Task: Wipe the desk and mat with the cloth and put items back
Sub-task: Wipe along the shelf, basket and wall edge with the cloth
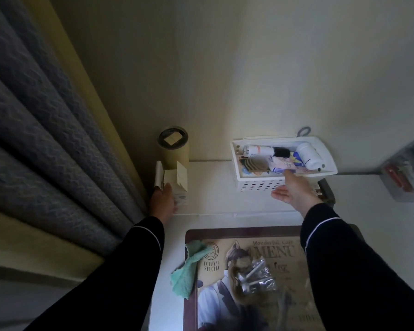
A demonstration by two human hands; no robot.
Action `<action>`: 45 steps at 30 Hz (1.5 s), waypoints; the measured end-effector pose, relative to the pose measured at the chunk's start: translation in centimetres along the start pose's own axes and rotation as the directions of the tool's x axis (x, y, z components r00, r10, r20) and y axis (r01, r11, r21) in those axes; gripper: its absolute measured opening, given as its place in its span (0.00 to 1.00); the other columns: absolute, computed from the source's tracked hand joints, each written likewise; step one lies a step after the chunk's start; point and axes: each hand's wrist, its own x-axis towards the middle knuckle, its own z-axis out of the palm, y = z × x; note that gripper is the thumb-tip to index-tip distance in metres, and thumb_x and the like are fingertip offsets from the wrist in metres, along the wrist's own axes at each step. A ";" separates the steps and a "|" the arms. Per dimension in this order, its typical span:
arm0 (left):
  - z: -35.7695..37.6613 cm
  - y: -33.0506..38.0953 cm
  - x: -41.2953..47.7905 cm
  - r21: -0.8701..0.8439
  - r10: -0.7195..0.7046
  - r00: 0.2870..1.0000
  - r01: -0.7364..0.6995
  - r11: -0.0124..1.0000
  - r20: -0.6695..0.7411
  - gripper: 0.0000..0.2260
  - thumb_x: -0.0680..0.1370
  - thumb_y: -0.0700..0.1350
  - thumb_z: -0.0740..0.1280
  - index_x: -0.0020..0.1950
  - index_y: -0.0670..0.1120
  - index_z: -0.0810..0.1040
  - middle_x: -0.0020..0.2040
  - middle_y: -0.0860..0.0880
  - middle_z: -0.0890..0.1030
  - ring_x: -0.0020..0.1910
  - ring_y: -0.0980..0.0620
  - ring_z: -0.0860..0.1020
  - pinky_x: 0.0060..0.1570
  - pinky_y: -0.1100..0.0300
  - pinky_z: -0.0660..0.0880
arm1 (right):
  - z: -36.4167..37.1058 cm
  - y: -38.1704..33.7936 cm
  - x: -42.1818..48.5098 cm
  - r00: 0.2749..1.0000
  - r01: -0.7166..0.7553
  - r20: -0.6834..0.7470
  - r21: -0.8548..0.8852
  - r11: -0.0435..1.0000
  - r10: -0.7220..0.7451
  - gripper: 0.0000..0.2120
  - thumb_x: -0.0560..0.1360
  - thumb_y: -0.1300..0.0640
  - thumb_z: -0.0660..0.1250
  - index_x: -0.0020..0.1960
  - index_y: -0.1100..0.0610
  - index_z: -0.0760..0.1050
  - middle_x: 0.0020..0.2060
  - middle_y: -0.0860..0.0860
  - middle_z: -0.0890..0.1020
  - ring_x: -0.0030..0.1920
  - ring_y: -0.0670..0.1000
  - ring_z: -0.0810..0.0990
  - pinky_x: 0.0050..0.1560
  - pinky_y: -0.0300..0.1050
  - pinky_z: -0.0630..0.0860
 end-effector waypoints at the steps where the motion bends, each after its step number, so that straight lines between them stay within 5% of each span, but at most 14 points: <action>1: 0.1 0.3 0.1 -0.049 -0.022 1.000 0.021 0.999 -0.004 0.14 0.82 0.49 0.57 0.61 0.40 0.71 0.54 0.39 0.77 0.44 0.41 0.79 0.35 0.54 0.79 | 0.1 0.0 0.3 1.000 -0.002 0.030 0.012 1.000 0.001 0.18 0.81 0.53 0.59 0.66 0.62 0.66 0.42 0.61 0.75 0.37 0.56 0.78 0.34 0.48 0.77; 4: 0.0 0.7 0.6 -0.048 -0.017 1.000 0.016 0.999 -0.003 0.15 0.83 0.48 0.54 0.62 0.38 0.69 0.48 0.39 0.78 0.36 0.44 0.78 0.24 0.61 0.77 | 0.8 -0.1 0.7 0.998 -0.016 0.058 0.130 0.991 0.008 0.18 0.81 0.57 0.58 0.68 0.65 0.65 0.45 0.62 0.76 0.38 0.55 0.78 0.37 0.47 0.78; 7: -0.5 0.8 1.3 -0.019 0.041 0.999 -0.041 0.999 -0.002 0.17 0.83 0.46 0.55 0.64 0.34 0.69 0.46 0.39 0.78 0.35 0.44 0.77 0.20 0.66 0.74 | 1.7 0.1 0.6 1.000 -0.021 0.018 0.295 0.955 0.017 0.18 0.81 0.61 0.58 0.69 0.65 0.64 0.41 0.59 0.77 0.37 0.54 0.78 0.26 0.41 0.79; 18: 0.4 0.8 1.3 0.042 0.050 0.999 -0.049 0.998 -0.014 0.17 0.83 0.47 0.56 0.58 0.33 0.72 0.53 0.34 0.80 0.52 0.36 0.80 0.53 0.42 0.78 | 9.2 3.3 -3.3 0.997 -0.050 0.067 0.358 0.933 0.028 0.12 0.80 0.61 0.61 0.62 0.62 0.67 0.40 0.57 0.78 0.29 0.52 0.81 0.29 0.42 0.81; 29: 0.7 0.9 1.0 0.121 0.084 0.996 -0.085 0.989 0.006 0.13 0.82 0.43 0.57 0.55 0.34 0.72 0.54 0.33 0.79 0.54 0.38 0.79 0.57 0.44 0.75 | 12.2 3.6 -3.9 0.997 -0.068 0.053 0.433 0.899 0.050 0.17 0.81 0.59 0.60 0.67 0.63 0.62 0.36 0.56 0.77 0.27 0.51 0.81 0.42 0.47 0.82; 33: 1.0 1.1 0.5 0.036 0.055 0.998 -0.055 0.998 0.009 0.09 0.83 0.43 0.54 0.51 0.39 0.70 0.38 0.42 0.78 0.37 0.45 0.80 0.35 0.57 0.81 | 12.3 3.6 -3.9 0.992 -0.076 0.126 0.448 0.891 0.021 0.21 0.81 0.60 0.59 0.71 0.65 0.59 0.35 0.58 0.78 0.28 0.53 0.82 0.38 0.45 0.82; 35: 1.0 1.4 0.1 -0.004 0.035 0.999 -0.035 0.999 0.012 0.08 0.83 0.42 0.54 0.51 0.39 0.69 0.39 0.42 0.78 0.33 0.49 0.79 0.25 0.63 0.78 | 12.2 3.7 -4.0 0.990 -0.085 0.143 0.484 0.871 0.017 0.25 0.81 0.59 0.60 0.74 0.62 0.54 0.36 0.59 0.79 0.27 0.52 0.83 0.35 0.45 0.82; 40: 0.8 1.9 -0.4 -0.008 -0.004 1.000 0.004 1.000 -0.006 0.10 0.83 0.43 0.54 0.56 0.37 0.70 0.51 0.36 0.80 0.48 0.40 0.82 0.24 0.64 0.77 | 11.5 3.6 -4.3 0.975 -0.124 0.223 0.510 0.851 0.008 0.26 0.81 0.61 0.59 0.75 0.61 0.53 0.41 0.62 0.78 0.37 0.56 0.83 0.32 0.46 0.82; 45: 1.2 2.3 -0.9 0.017 -0.015 1.000 0.015 1.000 -0.017 0.12 0.84 0.42 0.54 0.60 0.36 0.70 0.55 0.35 0.79 0.47 0.40 0.81 0.21 0.64 0.75 | 11.1 3.2 -3.7 0.970 -0.152 0.240 0.477 0.866 0.038 0.29 0.81 0.60 0.59 0.77 0.58 0.49 0.41 0.60 0.80 0.32 0.55 0.84 0.43 0.52 0.82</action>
